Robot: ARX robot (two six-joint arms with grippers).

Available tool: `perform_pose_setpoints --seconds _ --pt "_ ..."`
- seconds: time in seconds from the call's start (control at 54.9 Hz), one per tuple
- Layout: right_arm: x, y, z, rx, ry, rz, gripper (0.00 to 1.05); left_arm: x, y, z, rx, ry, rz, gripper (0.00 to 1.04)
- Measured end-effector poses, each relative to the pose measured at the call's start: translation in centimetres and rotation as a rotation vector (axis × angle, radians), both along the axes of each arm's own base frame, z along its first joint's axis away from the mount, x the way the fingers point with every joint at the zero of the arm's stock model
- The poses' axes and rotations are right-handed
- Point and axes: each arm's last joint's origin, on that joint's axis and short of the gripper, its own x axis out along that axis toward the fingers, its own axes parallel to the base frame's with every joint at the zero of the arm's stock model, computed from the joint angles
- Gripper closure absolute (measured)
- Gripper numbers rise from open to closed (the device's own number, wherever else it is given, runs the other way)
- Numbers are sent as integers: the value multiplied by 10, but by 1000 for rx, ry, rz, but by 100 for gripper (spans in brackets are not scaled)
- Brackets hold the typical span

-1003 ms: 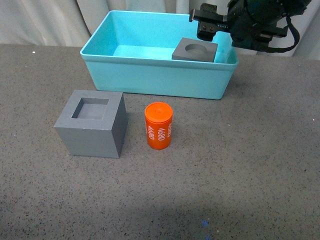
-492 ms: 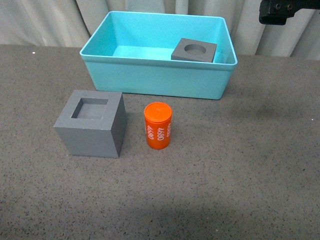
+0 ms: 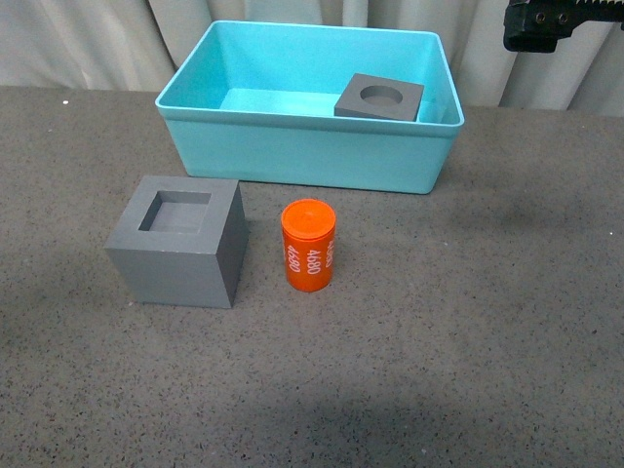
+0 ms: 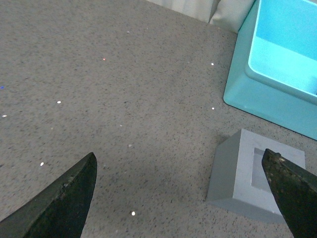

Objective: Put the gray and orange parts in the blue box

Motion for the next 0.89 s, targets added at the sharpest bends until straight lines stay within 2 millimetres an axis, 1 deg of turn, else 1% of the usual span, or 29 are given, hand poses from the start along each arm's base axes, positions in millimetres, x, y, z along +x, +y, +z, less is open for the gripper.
perform_pose_setpoints --seconds 0.036,0.073,0.146,0.292,0.456,0.638,0.766,0.893 --pt "0 0 0 -1 0 -2 10 9 1 -1 -10 13 -13 7" --pt "0 0 0 -1 0 -2 10 23 0 -4 -20 38 -37 7" --pt "0 0 0 -1 0 -2 10 42 0 -7 -10 75 -61 7" --pt "0 1 0 0 0 2 10 62 -3 -14 -1 109 -102 7" --pt "0 0 0 0 0 1 10 75 -13 -23 -22 155 -179 7" --pt "0 0 0 0 0 1 10 83 -28 -38 3 220 -284 7" --pt "0 0 0 0 0 1 10 86 -35 -47 27 271 -356 7" --pt "0 0 0 0 0 1 10 91 -39 -55 51 306 -382 7"
